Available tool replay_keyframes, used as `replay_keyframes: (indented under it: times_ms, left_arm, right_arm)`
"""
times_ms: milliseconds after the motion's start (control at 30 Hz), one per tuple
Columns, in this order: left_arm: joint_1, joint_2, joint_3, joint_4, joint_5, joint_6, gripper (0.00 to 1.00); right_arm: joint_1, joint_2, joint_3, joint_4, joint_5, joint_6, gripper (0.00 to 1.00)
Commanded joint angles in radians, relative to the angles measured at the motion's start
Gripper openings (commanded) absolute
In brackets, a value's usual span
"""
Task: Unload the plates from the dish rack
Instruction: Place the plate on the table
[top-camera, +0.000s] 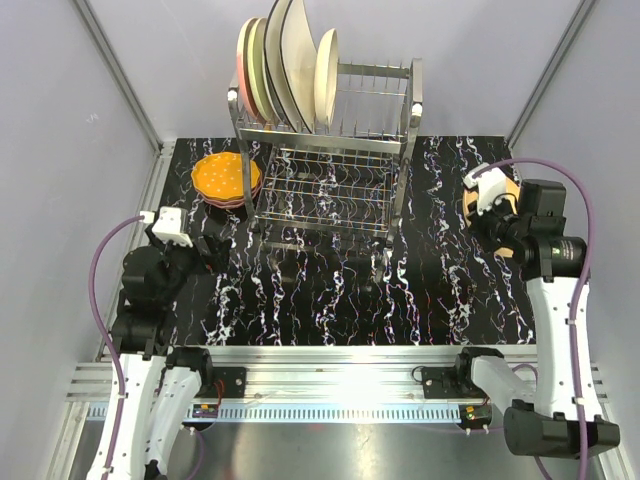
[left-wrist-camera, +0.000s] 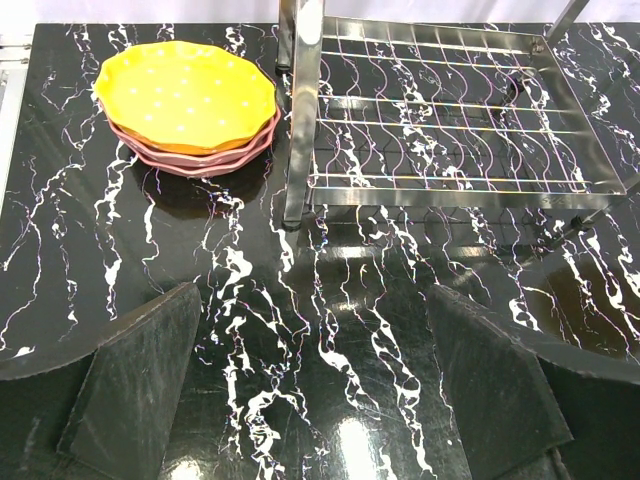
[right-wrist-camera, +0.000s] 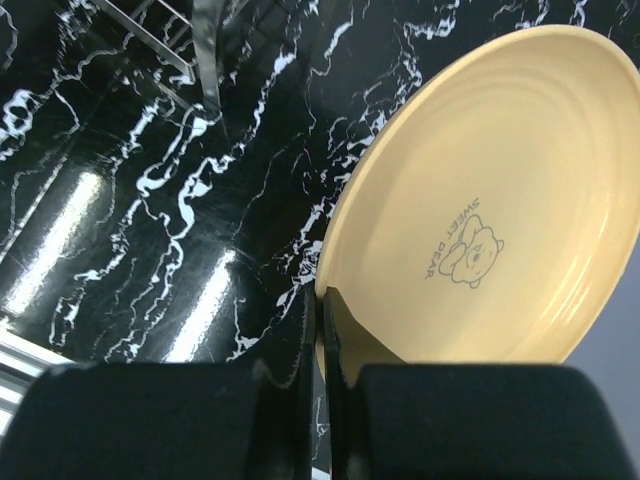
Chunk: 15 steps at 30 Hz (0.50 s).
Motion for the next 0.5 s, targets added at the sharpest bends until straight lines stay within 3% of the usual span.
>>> replay_keyframes:
  times_ms: [0,200,467]
  left_arm:
    - [-0.004,-0.018,0.000,0.050,0.020,0.005,0.99]
    - [-0.005,-0.018,0.000,0.050,0.023,0.005,0.99]
    - [-0.005,-0.016,0.000,0.050,0.023,0.005,0.99]
  right_arm:
    - [-0.063,0.017,-0.037,0.110,-0.061,-0.113,0.00]
    - [-0.120,0.083,-0.132,0.182,-0.087,-0.242,0.00]
    - [-0.135,0.218,-0.130,0.236,-0.119,-0.385,0.00]
